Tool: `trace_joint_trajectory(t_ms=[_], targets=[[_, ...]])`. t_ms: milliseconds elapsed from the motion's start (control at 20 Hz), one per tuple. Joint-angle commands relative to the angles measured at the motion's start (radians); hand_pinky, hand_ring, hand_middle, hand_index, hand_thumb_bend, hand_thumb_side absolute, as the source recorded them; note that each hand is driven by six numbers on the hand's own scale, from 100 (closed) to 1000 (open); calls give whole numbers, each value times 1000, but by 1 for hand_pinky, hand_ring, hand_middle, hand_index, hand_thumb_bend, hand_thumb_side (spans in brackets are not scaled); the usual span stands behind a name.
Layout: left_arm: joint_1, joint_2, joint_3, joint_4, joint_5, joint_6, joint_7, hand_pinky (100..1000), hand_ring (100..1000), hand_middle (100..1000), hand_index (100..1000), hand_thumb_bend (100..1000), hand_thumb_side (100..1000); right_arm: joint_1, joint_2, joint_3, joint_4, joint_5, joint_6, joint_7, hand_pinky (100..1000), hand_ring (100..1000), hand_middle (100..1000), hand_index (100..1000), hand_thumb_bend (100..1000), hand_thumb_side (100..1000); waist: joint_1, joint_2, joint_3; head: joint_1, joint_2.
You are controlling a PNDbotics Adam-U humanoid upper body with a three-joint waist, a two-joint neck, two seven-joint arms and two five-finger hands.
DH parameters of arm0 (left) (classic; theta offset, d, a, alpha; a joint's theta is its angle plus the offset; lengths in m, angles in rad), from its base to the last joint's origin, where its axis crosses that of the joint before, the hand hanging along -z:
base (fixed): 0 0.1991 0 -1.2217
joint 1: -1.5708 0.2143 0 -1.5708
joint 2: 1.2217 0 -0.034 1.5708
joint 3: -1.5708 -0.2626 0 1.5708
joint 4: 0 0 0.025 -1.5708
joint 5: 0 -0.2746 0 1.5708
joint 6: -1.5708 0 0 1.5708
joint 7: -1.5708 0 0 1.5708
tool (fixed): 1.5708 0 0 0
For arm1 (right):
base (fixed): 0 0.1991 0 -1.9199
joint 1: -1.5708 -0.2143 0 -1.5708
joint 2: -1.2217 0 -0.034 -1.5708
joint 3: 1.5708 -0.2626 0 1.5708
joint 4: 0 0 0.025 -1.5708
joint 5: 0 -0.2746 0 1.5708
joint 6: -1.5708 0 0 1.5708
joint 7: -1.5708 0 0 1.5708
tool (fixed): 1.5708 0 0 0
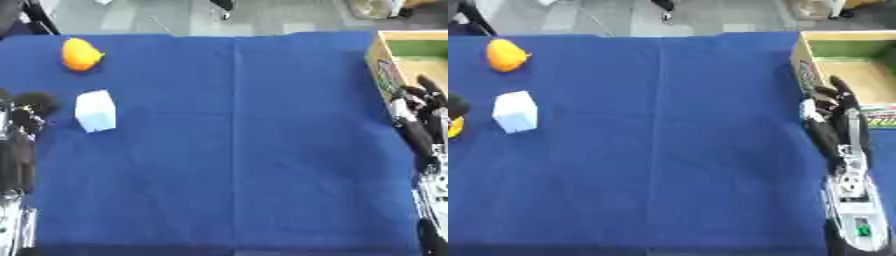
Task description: Pick up the objects with one hand, pass them to the other hand, and then place them into the box on the other side of the table.
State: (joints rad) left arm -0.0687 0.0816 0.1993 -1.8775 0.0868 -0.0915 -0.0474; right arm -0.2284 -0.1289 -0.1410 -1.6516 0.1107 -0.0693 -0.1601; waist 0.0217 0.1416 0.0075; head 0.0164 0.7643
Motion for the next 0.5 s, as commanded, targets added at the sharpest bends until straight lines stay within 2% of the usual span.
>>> trace_joint_trajectory(t_ms=[50, 500], targets=[[-7, 14, -2, -12, -1, -1, -2, 829, 660, 604, 663, 284, 882, -10, -12, -2, -12, 5, -2, 2, 739, 725, 763, 937, 141, 397, -6, -18, -1, 0, 6], [-7, 14, -2, -12, -3, 0, -3, 830, 662, 605, 663, 283, 882, -10, -13, -3, -12, 5, -2, 2, 739, 725, 763, 937, 141, 397, -6, -18, -1, 2, 6]])
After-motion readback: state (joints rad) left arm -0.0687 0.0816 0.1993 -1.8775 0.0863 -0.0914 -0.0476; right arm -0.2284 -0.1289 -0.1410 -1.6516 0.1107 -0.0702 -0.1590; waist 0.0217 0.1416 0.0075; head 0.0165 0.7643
